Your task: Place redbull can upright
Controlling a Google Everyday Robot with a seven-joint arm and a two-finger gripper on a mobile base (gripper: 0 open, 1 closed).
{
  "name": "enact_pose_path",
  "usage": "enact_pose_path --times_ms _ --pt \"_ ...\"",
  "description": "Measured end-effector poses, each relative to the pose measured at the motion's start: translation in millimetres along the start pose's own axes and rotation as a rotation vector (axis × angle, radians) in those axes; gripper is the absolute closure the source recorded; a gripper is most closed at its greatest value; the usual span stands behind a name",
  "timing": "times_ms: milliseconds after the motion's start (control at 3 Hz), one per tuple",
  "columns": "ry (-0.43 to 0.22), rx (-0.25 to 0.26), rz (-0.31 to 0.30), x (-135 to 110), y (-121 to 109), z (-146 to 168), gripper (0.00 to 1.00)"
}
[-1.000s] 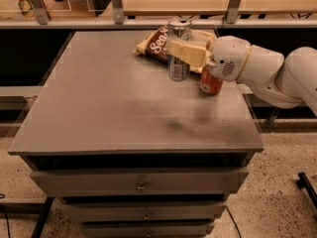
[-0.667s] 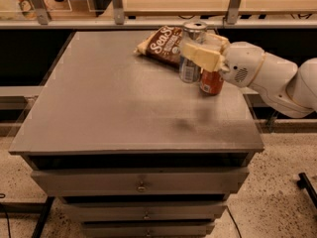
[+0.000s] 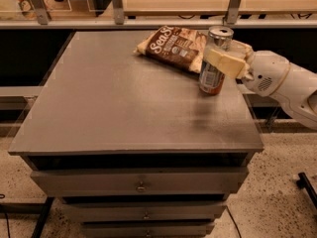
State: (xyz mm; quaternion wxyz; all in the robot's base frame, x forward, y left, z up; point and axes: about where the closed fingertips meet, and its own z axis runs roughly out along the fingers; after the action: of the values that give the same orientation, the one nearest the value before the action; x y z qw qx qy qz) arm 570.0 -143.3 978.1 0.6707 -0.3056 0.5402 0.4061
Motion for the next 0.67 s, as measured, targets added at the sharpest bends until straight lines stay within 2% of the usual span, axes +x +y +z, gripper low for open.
enact_pose_path --times_ms 333,667 --pt "-0.001 -0.004 -0.021 -0.9 -5.5 -22.9 1.00" --pt "0.028 -0.020 -0.058 6.0 -7.9 -57.9 1.00"
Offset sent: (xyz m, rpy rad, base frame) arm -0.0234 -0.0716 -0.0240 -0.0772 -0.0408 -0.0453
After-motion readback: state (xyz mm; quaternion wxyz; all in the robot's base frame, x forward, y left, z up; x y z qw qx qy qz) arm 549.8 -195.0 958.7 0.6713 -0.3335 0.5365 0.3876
